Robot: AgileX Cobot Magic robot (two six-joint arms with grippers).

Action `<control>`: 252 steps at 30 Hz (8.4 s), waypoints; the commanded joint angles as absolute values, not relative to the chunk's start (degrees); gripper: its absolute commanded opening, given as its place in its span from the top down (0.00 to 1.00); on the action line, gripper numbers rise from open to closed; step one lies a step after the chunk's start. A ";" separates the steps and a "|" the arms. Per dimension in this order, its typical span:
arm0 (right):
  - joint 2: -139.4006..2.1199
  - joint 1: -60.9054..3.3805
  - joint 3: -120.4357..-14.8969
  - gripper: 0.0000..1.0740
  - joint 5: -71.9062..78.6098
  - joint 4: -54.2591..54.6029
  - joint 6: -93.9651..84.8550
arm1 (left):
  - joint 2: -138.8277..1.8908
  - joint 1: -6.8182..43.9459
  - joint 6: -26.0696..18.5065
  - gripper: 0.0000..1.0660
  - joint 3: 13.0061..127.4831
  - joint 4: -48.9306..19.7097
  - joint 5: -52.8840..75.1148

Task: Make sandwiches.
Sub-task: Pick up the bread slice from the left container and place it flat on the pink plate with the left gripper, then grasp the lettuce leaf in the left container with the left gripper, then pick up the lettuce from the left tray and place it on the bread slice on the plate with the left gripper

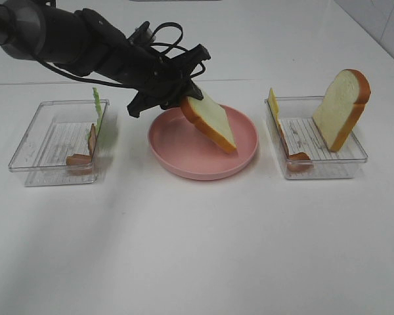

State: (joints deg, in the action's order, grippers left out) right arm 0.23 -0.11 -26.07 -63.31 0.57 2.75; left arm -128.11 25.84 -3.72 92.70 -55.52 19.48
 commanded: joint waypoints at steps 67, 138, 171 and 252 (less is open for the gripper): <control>2.18 0.06 -26.01 0.08 -63.08 0.69 2.98 | -130.98 26.30 10.60 0.11 138.31 -5.50 75.46; 2.18 0.06 -26.01 0.08 -63.08 0.69 2.98 | -112.07 24.47 26.13 0.12 99.69 9.80 58.21; 2.18 0.06 -26.01 0.08 -63.08 0.69 2.98 | -130.92 16.62 26.87 0.13 108.17 1.43 47.38; 2.18 0.06 -26.01 0.08 -63.08 0.69 2.98 | -153.72 22.17 5.33 1.00 139.34 -49.68 64.11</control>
